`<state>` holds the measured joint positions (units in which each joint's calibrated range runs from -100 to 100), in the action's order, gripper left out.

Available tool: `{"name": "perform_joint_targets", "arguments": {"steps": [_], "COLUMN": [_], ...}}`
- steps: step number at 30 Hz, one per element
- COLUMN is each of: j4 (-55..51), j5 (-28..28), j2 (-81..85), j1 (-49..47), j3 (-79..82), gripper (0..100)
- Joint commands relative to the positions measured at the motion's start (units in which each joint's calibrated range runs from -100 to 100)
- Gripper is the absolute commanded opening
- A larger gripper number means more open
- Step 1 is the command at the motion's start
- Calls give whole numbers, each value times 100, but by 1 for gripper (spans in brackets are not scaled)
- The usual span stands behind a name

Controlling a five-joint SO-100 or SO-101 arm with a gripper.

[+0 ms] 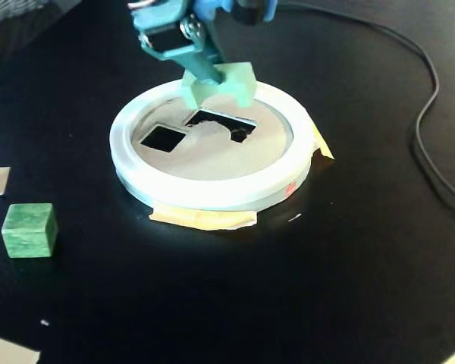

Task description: Pick up the U shape block and drop it in corresponding U shaped hole

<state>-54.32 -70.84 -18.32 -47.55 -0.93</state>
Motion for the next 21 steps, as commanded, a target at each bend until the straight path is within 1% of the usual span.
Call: {"name": "perform_joint_targets", "arguments": {"steps": [1,17,19,21], "j4": [208,208,208,208], "j5": [-78,-78,-78,-49], "j2": [-116,-510,-519,-519], "j1": [-114,74,74,198], "j3": [-681,-672,-672,-672], "gripper": [2,3,7,18]}}
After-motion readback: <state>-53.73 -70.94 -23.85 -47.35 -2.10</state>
